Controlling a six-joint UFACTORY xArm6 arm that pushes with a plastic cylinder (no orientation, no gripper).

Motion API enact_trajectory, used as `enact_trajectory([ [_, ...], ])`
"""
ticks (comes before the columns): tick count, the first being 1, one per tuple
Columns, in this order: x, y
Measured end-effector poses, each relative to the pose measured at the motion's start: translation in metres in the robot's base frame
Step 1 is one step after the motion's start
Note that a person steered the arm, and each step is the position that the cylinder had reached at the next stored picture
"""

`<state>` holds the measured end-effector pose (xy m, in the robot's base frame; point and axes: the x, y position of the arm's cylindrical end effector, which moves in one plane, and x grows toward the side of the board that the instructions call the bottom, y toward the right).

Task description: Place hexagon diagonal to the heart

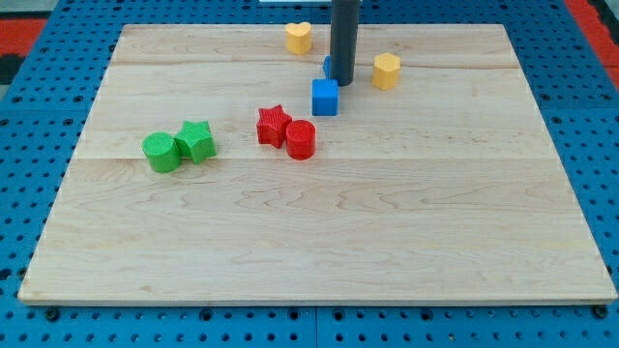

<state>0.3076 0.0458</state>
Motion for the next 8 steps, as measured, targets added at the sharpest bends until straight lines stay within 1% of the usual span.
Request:
enact_trajectory([
  [1,0.000,0.048],
  [2,-0.003,0.055],
  [3,-0.017,0.062],
  [4,-0.018,0.110],
  [5,-0.018,0.142],
  [7,-0.040,0.151],
  [8,-0.042,0.091],
])
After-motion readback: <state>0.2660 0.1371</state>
